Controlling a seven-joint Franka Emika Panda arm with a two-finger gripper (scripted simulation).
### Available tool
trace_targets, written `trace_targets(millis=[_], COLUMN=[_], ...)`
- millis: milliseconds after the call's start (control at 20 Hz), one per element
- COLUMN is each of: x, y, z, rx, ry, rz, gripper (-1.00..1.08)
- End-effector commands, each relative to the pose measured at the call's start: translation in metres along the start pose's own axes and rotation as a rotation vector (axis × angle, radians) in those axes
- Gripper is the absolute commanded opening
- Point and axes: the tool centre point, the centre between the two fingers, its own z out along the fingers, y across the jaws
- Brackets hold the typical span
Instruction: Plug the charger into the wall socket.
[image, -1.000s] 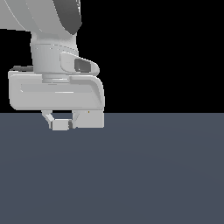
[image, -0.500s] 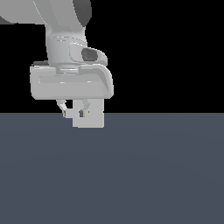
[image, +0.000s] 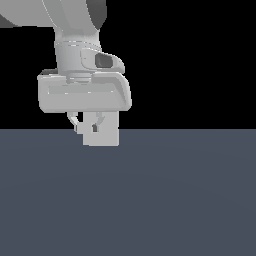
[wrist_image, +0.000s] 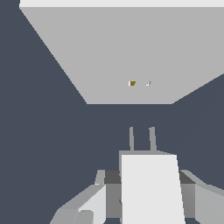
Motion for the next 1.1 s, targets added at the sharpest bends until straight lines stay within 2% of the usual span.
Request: trace_targets(millis=[0, 700, 1050], x=[0.002, 0.042, 0.048], y=[0.0, 0.001, 0.001], z=[0.0, 0.01, 0.012], rx=[0.0, 0.0, 0.0], ry=[0.0, -0.001, -0.001], rz=[0.0, 0.001, 0.001], gripper=[-1.0, -1.0, -1.0])
